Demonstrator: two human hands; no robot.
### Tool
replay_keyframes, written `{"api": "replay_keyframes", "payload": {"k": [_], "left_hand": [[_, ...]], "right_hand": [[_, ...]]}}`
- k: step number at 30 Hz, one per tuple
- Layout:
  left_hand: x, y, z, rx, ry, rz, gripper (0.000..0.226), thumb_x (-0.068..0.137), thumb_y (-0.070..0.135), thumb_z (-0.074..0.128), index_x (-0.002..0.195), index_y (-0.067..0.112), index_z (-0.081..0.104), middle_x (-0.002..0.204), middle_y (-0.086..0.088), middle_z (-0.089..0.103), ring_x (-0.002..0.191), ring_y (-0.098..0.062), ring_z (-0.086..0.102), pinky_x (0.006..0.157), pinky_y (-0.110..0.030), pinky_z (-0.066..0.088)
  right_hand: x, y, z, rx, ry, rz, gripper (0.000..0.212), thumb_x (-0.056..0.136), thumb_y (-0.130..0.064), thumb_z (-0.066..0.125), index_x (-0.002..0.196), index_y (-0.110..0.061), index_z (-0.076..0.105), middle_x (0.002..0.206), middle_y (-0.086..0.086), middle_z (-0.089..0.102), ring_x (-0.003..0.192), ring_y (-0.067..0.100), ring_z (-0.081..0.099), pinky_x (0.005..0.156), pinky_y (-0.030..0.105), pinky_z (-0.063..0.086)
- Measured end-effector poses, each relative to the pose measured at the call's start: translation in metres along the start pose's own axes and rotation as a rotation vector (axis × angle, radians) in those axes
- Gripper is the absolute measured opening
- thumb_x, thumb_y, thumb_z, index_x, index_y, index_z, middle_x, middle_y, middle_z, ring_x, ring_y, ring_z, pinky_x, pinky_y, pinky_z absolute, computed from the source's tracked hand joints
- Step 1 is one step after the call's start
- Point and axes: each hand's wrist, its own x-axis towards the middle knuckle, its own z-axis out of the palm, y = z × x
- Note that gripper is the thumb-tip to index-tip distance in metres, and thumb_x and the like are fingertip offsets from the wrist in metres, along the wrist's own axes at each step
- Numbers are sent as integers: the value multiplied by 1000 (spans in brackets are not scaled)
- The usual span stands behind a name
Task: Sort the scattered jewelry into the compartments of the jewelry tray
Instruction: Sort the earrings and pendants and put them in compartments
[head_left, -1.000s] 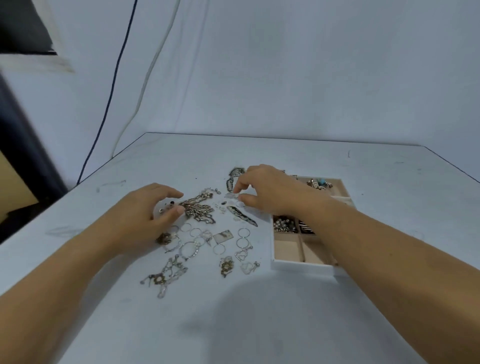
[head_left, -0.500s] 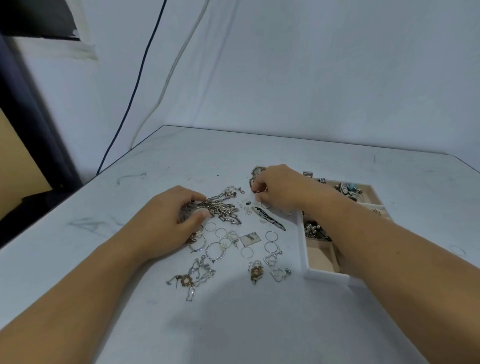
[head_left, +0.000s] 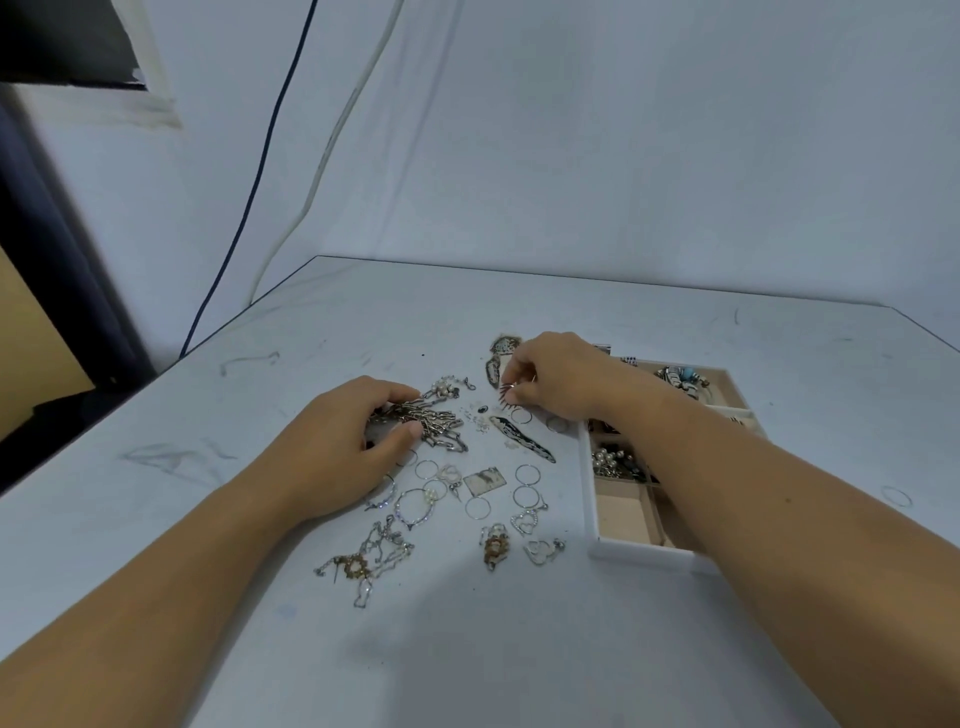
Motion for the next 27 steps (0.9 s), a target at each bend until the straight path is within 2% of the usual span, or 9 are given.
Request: {"api": "replay_keyframes", "payload": {"k": [2,3,6,8,11,15,19,23,27], "left_hand": [[0,0,1,5,5,-1,36,88,44,56,123,35,55,111,23,55,104,3,49,81,-6,33],[0,0,1,8,6,0,36,88,44,56,123,35,55,111,23,55,104,2,50,81,-6,32],[-1,2,1,17,9,-2,35,89,42,56,123,34,55,110,24,54,104,2,49,81,-4,32],[-1,2,1,19,13,-1,35,89,42,56,123,34,56,110,23,54,103,3,49,81,-4,32],[-1,3,1,23,18,5,34,89,42,55,122,34,57,109,24,54,104,3,49,81,-5,32],[-1,3,2,30,21,0,33,89,42,56,122,34,56,109,23,54,103,2,49,82,-6,33],[-1,3,3,29,24,2,33,89,41,56,122,33,57,110,22,55,104,2,49,82,-8,32],[-2,4,4,26,15,12,34,89,42,55,121,32,58,113,20,57,105,1,50,85,-13,36],[-1,4,4,24,8,21,35,89,43,55,122,32,57,113,20,56,105,1,50,85,-12,35]], "right_hand": [[-1,0,-1,61,-48,15,16,88,-22,65,102,-14,61,73,5,69,59,17,62,56,22,50],[-2,-1,-1,72,-72,22,18,89,-23,65,103,-14,59,73,4,68,58,16,61,60,25,52],[1,0,0,-13,-93,22,37,89,-33,63,121,-17,52,110,4,62,90,18,59,80,31,48],[-1,-2,0,-80,-101,10,46,89,-40,61,129,-19,50,121,2,56,98,17,52,83,31,43],[-5,-3,-1,-85,-104,-9,43,88,-42,61,125,-19,57,115,0,59,92,14,52,78,27,38],[-7,0,0,-15,-72,-24,28,86,-35,66,109,-19,60,101,-2,61,72,9,55,68,26,44],[-7,3,4,77,-26,-39,24,83,-30,71,99,-23,55,92,-6,59,78,13,59,66,25,46],[-17,-2,2,191,55,-85,18,84,-23,70,98,-21,59,80,-8,59,64,1,53,61,18,42],[-43,-9,-11,178,163,-151,15,87,-23,67,100,-24,61,80,-12,56,64,1,48,63,19,43]]}}
